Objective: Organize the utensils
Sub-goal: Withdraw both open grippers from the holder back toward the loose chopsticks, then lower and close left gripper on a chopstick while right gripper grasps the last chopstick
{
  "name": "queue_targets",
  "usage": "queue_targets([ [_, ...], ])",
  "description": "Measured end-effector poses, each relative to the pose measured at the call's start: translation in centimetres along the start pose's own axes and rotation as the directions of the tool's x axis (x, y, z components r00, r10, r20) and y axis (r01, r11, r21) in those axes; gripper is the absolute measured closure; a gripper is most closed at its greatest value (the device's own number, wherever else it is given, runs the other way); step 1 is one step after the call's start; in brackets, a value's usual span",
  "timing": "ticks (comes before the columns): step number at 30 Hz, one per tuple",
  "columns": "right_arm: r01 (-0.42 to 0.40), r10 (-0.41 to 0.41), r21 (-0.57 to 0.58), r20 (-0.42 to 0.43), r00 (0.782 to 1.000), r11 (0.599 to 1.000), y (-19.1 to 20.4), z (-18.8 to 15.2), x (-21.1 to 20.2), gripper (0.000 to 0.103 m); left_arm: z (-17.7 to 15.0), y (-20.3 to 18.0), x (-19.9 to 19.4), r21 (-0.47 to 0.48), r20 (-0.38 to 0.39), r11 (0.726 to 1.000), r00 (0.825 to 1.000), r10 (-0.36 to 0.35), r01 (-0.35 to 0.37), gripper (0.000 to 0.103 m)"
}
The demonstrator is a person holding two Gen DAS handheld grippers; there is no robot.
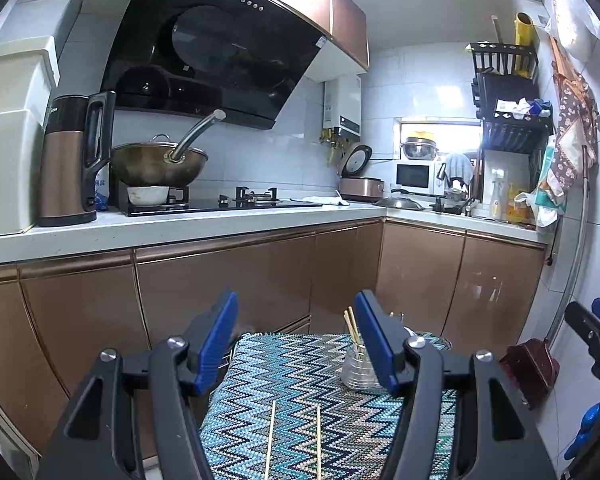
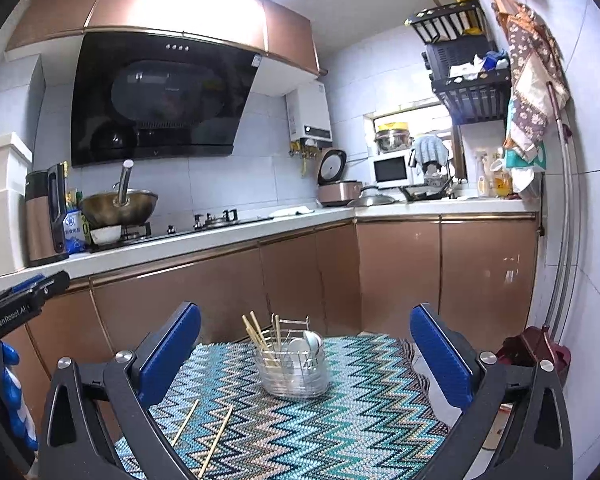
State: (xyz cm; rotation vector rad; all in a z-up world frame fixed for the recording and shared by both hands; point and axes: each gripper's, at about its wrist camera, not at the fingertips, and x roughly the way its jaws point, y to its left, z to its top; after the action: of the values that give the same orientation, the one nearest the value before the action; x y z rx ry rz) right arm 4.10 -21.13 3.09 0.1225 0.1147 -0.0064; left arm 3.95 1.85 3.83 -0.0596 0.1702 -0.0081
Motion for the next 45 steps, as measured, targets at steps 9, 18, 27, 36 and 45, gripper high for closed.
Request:
queue_targets([
  [9,-0.052,0.051,-0.026,-0.028,0.998,0.998,1.3,-0.8,0.8,0.0,-1.4,1.3,2.2,-0.015,-0.088,1.0,0.996,-0.019,0.018,0.044],
  [18,-0.189,0.162,-0.056,-0.32,0.933,0.98,5.4,-5.7,8.4,0.002,-5.9,4.8,11.7,-0.056,-0.409,0.996,0.909,-0.084,0.067,0.044],
  [27,-0.361,0.234,-0.071,-0.641,0.731,0.93,10.9,-13.5,18.3,0.045,-14.4,6.6,23.8,-0.14,-0.71,0.983,0.68,-0.184,0.12,0.05],
  [36,-0.421,0.286,0.065,-0.825,0.487,0.905,14.2,-19.8,28.8,0.074,-19.6,6.7,31.8,-0.156,-0.841,0.979,0.501,-0.203,0.135,0.07],
  [45,-0.368,0.247,0.099,-0.891,0.381,0.925,15.2,-23.2,34.0,0.079,-22.0,6.4,34.8,-0.17,-0.889,0.974,0.403,-0.218,0.153,0.08],
])
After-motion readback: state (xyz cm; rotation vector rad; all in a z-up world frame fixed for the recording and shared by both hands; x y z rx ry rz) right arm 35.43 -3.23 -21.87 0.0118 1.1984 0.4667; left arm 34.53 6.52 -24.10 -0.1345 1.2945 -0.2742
